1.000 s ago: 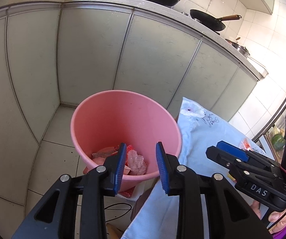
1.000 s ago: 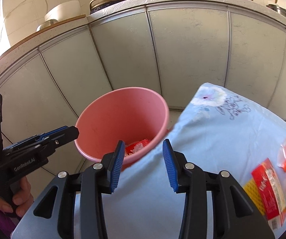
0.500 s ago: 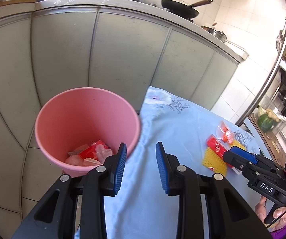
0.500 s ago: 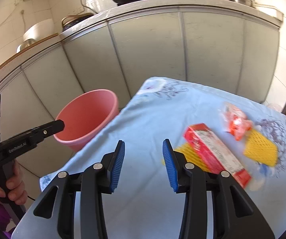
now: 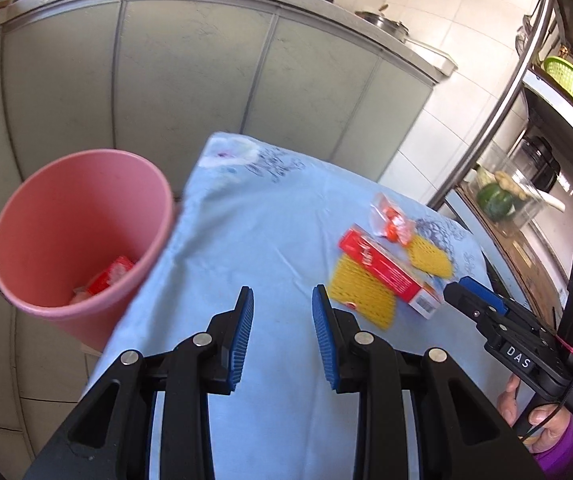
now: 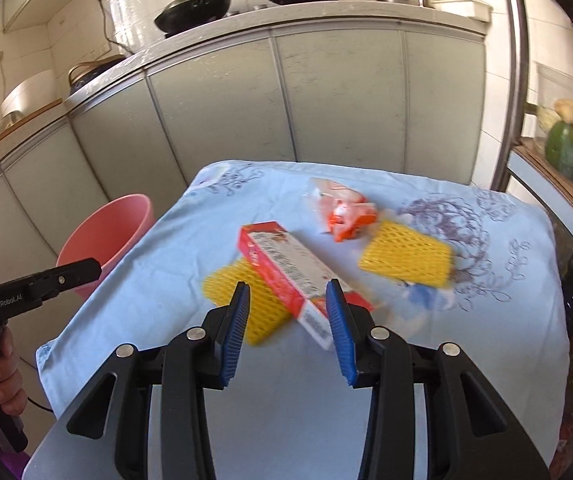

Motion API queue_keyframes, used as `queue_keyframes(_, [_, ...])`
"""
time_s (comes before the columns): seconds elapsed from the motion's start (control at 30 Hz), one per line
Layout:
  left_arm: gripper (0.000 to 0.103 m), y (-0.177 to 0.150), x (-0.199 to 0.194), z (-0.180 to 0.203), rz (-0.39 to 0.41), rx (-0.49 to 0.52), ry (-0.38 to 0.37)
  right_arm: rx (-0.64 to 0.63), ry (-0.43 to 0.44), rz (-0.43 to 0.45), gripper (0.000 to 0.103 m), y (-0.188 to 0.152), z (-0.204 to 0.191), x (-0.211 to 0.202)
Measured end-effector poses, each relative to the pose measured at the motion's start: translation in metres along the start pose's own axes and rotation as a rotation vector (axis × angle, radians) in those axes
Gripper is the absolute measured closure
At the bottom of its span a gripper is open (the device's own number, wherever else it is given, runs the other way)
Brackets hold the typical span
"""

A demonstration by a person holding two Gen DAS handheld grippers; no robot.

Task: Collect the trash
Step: 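Move both open tools back over the yellow foam net sleeves, then lower the left tool and close it on a yellow foam net sleeve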

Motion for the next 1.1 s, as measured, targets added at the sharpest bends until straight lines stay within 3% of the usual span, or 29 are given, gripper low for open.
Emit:
queue_keyframes(0.23, [0.073, -0.002, 0.03, 0.036, -0.082, 0.032, -0.064, 0.062, -0.026, 0.005, 0.063, -0.008, 0.03, -0.003])
queue_keyframes(0.33, [0.073, 0.0, 0.045, 0.048, -0.09, 0.07, -0.051, 0.085, -0.032, 0.008, 0.063, -0.01, 0.041, -0.004])
queue_keyframes(0.43, [0.061, 0.003, 0.06, 0.057, -0.107, 0.088, -0.045, 0.106, -0.039, 0.011, 0.063, -0.012, 0.052, -0.005])
queue_keyframes(0.7, [0.059, 0.009, 0.096, 0.065, -0.121, 0.147, 0.033, 0.152, -0.051, 0.01, 0.063, -0.015, 0.073, -0.004])
queue_keyframes(0.9, [0.059, 0.005, 0.11, 0.065, -0.142, 0.158, 0.042, 0.165, -0.06, 0.008, 0.063, -0.012, 0.082, 0.001])
queue_keyframes(1.0, [0.066, 0.001, 0.111, 0.069, -0.138, 0.186, 0.026, 0.179, -0.065, 0.004, 0.063, -0.011, 0.088, 0.005])
queue_keyframes(1.07, [0.082, -0.002, 0.11, 0.071, -0.135, 0.202, 0.016, 0.188, -0.068, 0.0, 0.063, -0.01, 0.092, 0.007])
queue_keyframes(1.1, [0.084, -0.003, 0.11, 0.072, -0.135, 0.206, 0.014, 0.193, -0.069, -0.003, 0.063, -0.011, 0.093, 0.008])
Point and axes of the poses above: each gripper's, at about its wrist camera, not at the fingertips, and x roughly the way its jaws point, z to its right, y to its top, the point moved 3 cm from there along x, roughly the way its jaws point, and after that the axes turned 1 degree about x, right-handed, at the moved point
